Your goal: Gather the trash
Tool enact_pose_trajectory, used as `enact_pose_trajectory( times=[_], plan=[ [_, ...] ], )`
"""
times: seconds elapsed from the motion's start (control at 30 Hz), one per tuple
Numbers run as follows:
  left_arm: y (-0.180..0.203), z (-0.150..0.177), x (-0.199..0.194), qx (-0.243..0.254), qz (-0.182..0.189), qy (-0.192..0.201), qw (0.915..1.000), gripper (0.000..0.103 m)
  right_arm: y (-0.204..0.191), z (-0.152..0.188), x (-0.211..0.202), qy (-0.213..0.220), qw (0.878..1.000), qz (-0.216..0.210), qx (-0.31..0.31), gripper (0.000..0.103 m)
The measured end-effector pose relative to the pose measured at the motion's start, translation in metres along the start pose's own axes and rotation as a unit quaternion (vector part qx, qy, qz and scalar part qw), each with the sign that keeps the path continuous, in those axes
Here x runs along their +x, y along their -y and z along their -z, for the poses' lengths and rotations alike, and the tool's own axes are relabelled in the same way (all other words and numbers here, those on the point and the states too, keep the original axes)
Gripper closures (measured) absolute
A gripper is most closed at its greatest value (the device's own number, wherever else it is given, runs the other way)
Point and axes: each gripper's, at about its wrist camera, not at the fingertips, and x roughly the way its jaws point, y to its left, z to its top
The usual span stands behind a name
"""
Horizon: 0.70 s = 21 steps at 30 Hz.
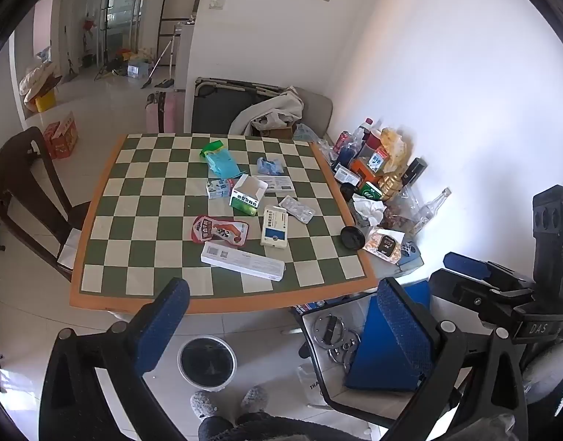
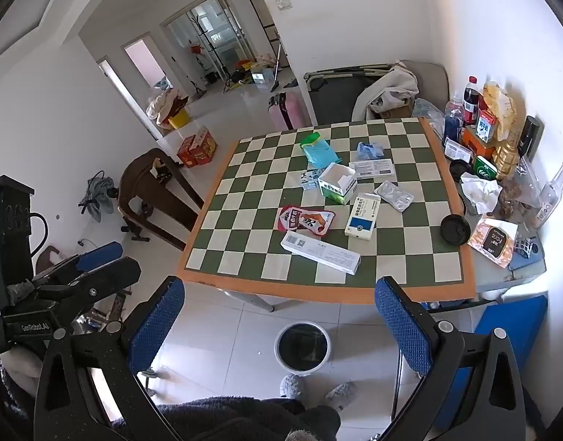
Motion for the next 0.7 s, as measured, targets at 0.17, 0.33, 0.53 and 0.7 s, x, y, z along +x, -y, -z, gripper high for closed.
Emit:
enact_pose_trajectory(
  times=[0.17, 0.33, 0.53, 0.7],
  plan=[
    [-0.001, 0.000, 0.000, -0.002, 0.004, 0.002, 1.0000, 0.000, 0.000, 0.001, -0.003, -0.001, 1.000, -0.001, 0.002, 0.000],
    [0.001, 0.000, 0.000, -0.003, 0.004, 0.003, 1.0000, 0.000, 0.000, -0.002, 0.005, -0.003, 1.000, -0.008, 0.002, 0.000],
    [0.002, 0.000, 0.000, -0.003, 0.007, 0.004, 1.0000, 0.000, 0.001, -0.002, 0.008, -0.004, 1.000, -0.013, 0.003, 0.000],
    [0.015, -0.001, -0.005, -0.005, 0.004, 0.005, 1.0000, 0.000, -0.003, 0.002, 0.002, -0.004, 1.000, -0.022, 0.001, 0.000]
  ],
)
